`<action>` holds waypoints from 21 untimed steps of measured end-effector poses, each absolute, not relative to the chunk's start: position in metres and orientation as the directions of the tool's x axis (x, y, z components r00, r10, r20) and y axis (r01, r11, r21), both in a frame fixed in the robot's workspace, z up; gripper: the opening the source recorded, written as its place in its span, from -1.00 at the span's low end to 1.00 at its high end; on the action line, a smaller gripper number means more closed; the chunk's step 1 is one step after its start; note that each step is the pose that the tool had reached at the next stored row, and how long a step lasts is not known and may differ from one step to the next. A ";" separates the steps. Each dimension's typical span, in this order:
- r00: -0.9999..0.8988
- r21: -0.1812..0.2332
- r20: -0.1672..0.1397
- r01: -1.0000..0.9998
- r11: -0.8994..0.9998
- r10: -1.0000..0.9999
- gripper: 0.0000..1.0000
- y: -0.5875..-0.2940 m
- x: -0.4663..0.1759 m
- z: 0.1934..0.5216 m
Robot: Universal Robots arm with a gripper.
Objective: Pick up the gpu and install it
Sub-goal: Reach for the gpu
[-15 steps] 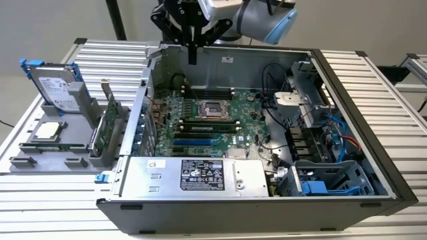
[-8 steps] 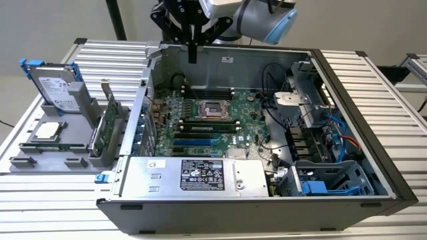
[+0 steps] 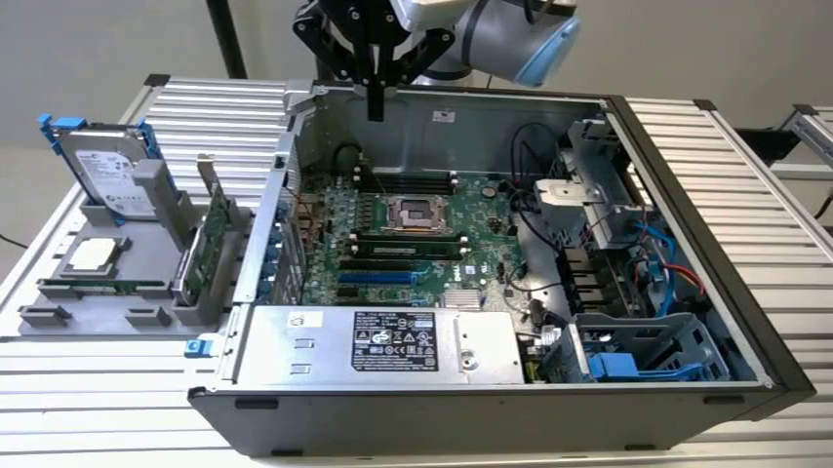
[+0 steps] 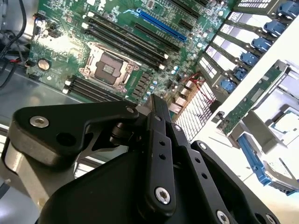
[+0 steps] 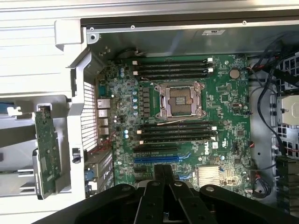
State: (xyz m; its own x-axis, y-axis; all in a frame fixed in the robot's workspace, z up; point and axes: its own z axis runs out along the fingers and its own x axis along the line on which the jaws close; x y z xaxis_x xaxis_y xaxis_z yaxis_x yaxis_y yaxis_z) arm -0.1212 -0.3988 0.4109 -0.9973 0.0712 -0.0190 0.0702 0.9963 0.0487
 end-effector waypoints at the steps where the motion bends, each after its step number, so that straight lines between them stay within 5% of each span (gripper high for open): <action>1: -0.997 0.049 -0.019 0.070 0.996 0.071 -1.00 -0.399 -0.121 0.411; 21: -0.997 0.049 -0.019 0.070 0.996 0.071 -1.00 -0.399 -0.132 0.411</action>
